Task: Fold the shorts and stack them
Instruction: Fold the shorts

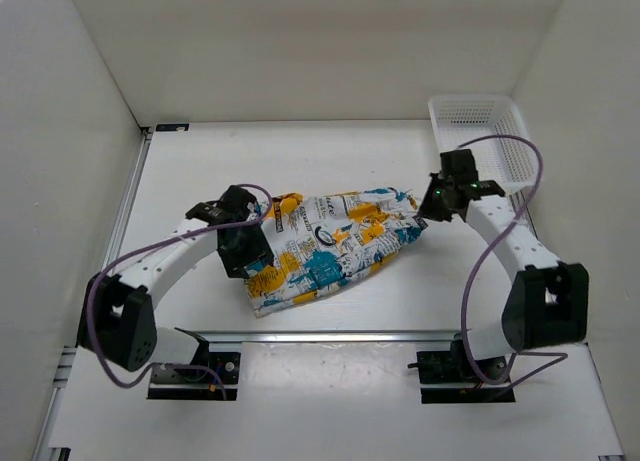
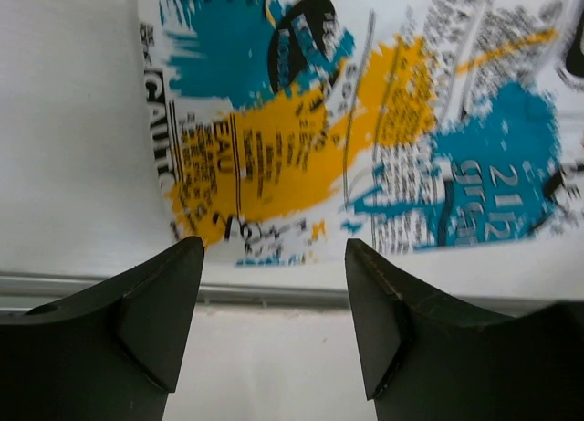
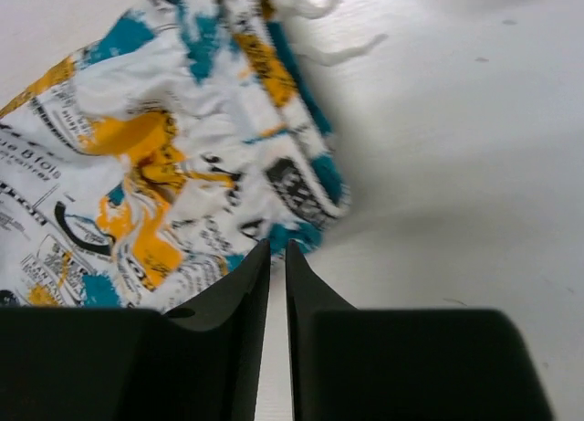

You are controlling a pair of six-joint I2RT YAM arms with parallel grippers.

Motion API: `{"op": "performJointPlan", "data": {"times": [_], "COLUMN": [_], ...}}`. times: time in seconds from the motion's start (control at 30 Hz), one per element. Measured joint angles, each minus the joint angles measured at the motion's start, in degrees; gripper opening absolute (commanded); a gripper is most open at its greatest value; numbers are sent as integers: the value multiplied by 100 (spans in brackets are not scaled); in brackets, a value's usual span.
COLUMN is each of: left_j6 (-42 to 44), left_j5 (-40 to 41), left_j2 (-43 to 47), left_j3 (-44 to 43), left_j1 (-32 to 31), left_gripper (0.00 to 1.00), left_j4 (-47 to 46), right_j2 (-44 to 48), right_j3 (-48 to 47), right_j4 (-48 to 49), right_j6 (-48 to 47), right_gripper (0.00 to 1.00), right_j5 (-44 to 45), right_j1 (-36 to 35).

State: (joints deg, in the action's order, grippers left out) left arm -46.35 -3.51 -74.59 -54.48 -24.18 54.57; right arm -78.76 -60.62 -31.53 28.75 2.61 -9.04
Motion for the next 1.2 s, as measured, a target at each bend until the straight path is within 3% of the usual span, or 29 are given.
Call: {"op": "performJointPlan", "data": {"times": [0.1,0.23,0.47,0.57,0.6,0.63,0.8,0.87,0.97,1.07,1.2], "left_j6": [-195,-219,-37,166,238,299,629,730,870,1049,1202], "left_j5": [81,-7,-136,-136,-116,-61,275,391,472,439,284], "left_j2": [-658,-1545,-2087,-2159,-2201,-2247,-2310,-2310,-2308,-2356,-2605], "left_j3": [-4,-55,-66,-262,-367,-511,-1390,-1703,-1932,-1921,-1578], "left_j1": [0,33,293,645,721,815,964,992,1043,1263,1777], "left_gripper": [73,70,70,70,70,70,70,70,70,70,70], "left_j4": [-271,-522,-667,-616,-601,-546,-173,-61,22,28,-221], "right_j2": [-673,-1631,-2192,-1797,-1591,-1390,133,651,1062,1080,885], "right_j3": [-367,-509,-57,446,660,859,1497,1438,1244,1172,1176], "right_j4": [120,260,264,492,538,542,17,-188,-389,-459,-509], "right_j6": [9,39,411,592,662,726,911,935,824,557,223], "right_gripper": [8,6,15,29,44,51,78,82,77,77,86], "right_j5": [-74,-94,0,-125,-184,-236,-264,44,540,831,896], "right_j1": [-337,-538,-535,-599,-656,-726,-962,-957,-949,-903,-634]}}
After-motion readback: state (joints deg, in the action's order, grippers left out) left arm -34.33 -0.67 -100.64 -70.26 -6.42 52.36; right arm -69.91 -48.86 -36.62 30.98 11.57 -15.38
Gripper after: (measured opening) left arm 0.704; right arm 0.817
